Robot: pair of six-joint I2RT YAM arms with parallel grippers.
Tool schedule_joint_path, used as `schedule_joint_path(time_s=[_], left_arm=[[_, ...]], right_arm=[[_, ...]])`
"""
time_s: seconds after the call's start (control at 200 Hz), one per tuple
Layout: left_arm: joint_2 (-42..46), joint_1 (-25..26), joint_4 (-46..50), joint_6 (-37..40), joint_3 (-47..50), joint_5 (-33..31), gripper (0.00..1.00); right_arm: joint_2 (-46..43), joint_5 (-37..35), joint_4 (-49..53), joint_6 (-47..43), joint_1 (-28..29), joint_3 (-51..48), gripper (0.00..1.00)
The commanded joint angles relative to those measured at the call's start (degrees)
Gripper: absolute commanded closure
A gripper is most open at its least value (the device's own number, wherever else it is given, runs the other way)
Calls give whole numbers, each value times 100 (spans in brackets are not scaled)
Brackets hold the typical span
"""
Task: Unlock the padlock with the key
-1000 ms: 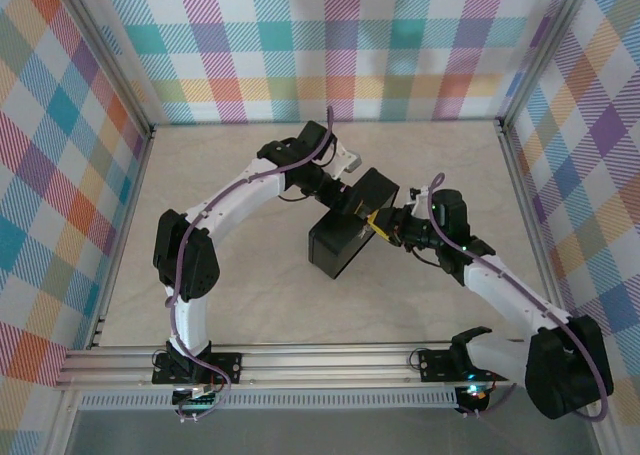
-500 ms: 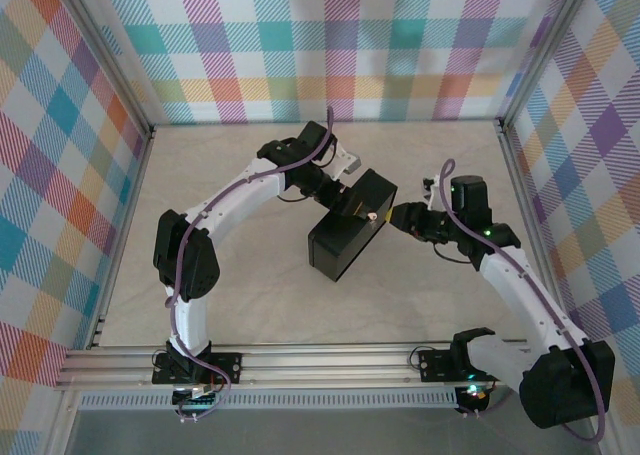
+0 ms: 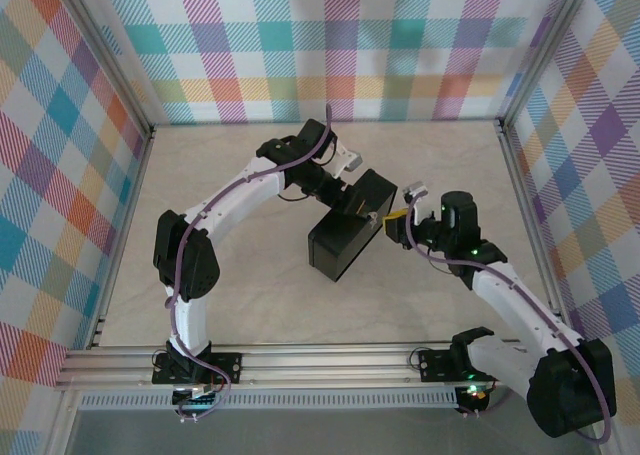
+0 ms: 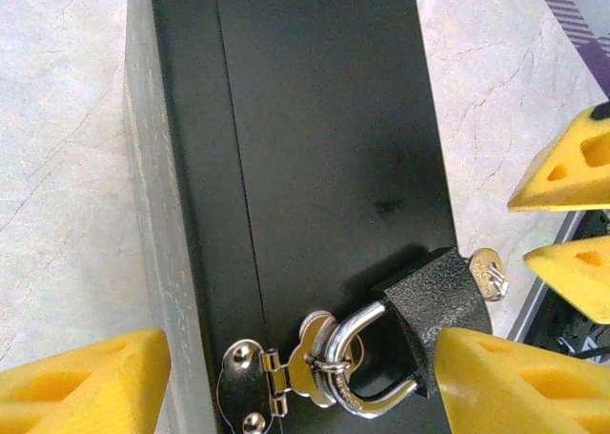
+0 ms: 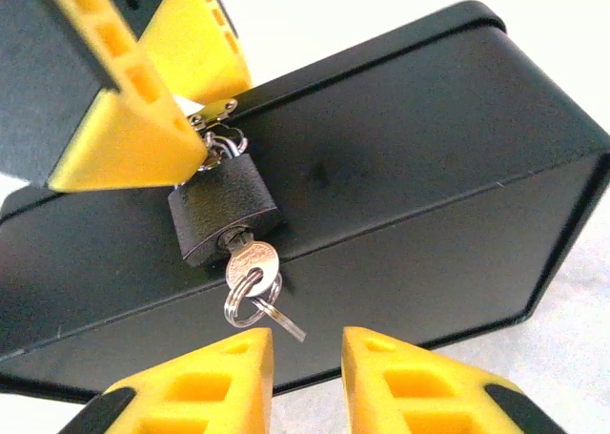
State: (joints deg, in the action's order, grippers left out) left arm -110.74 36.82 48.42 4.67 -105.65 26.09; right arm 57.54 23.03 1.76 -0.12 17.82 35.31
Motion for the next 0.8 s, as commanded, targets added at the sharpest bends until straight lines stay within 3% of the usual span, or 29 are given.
schedule_joint_path(time_s=[0.0,0.38,0.63,0.795], left_arm=[[160,-48,-35,-124,-261,142,26],[-68,-96,131,-36,-501,168,27],[-91,-113,132,-27,-499,212,27],[-161,-122,175,-10,-594,275,27]], right_arm=[[-54,-68,-649,-868,164,-202,74],[14,-623,-1096,-1586,475,-298,78],[-49,-1230,-860,-1902,494,-275,81],[298,-1224,-644,-2070,494,-102,81]])
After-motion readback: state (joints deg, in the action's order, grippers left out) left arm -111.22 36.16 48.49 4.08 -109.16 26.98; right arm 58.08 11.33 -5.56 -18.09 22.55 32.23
